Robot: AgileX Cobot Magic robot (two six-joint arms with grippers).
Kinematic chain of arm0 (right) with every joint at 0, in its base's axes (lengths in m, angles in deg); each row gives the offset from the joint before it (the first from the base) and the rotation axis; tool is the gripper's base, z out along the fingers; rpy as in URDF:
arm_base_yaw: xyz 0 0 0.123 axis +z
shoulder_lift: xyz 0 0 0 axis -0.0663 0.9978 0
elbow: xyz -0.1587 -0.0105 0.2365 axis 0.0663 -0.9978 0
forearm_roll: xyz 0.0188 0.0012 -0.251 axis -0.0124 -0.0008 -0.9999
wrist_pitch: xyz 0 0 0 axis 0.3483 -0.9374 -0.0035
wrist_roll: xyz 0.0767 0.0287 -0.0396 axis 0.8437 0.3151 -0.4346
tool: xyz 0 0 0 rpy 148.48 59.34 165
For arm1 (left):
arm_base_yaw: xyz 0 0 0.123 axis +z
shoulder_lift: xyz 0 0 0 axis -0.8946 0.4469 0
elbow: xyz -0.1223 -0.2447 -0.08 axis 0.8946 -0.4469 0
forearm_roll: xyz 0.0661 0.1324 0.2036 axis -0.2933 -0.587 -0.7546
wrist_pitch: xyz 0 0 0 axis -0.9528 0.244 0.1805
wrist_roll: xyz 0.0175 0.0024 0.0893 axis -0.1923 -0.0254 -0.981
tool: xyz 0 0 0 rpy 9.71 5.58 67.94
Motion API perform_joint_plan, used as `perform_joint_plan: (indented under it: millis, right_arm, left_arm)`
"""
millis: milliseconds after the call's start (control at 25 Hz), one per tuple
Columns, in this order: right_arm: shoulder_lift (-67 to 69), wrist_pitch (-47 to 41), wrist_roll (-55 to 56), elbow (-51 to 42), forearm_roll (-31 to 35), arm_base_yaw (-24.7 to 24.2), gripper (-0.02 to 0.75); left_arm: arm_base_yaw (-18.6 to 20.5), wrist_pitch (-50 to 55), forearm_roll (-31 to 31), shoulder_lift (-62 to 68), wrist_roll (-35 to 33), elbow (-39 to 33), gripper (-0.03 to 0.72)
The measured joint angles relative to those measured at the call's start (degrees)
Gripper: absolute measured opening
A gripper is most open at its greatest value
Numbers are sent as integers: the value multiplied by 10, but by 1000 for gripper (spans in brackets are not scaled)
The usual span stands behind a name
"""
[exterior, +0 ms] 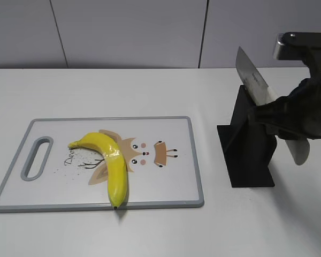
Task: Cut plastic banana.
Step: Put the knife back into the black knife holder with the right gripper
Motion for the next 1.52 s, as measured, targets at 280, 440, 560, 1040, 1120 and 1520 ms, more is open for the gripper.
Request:
perform_joint_plan:
  millis: [280, 440, 560, 1040, 1120, 1520]
  right_arm:
    - [27, -2, 0, 0, 11, 0, 189]
    - [27, -2, 0, 0, 12, 0, 189]
    - [27, -4, 21, 0, 11, 0, 189]
    - [-17, -11, 51, 0, 4, 0, 189]
    - [-17, -14, 50, 0, 4, 0, 189]
    - [-4, -23, 3, 1, -8, 0, 189]
  left_arm:
    - [0, 0, 0, 0, 0, 0, 490]
    - [0, 0, 0, 0, 0, 0, 488]
    - [0, 0, 0, 0, 0, 0, 488]
    - [0, 0, -1, 0, 0, 0, 487]
    - [0, 0, -1, 0, 0, 0, 482]
    - [0, 0, -1, 0, 0, 0, 474]
